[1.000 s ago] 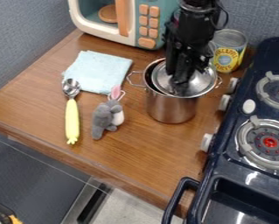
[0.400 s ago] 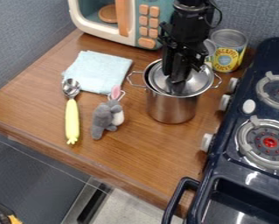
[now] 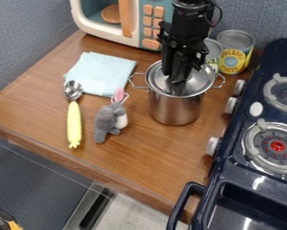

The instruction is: Put the silver lid on the silver pot

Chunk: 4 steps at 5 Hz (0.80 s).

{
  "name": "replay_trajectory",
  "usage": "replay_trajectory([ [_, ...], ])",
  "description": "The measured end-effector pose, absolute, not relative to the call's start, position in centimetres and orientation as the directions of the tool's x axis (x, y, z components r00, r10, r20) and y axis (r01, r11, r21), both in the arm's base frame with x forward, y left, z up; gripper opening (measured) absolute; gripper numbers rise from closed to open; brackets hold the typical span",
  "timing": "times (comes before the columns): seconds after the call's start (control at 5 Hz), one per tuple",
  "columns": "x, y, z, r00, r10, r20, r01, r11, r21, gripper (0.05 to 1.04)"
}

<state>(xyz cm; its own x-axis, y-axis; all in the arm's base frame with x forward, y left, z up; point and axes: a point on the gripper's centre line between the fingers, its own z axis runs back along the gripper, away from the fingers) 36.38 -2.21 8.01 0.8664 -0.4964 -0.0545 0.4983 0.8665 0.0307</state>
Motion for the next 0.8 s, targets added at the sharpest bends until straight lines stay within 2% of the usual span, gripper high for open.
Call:
replay_trajectory([
  [0.2, 36.3, -2.1, 8.0, 0.869, -0.491, -0.058, 0.493, 0.869, 0.031, 0.342],
  [0.6, 36.2, -2.0, 8.0, 0.877, -0.477, -0.058, 0.479, 0.878, 0.018, 0.952],
  [0.8, 35.6, -1.0, 10.6, 0.907, -0.421, 0.017, 0.421, 0.907, 0.011, 1.012],
])
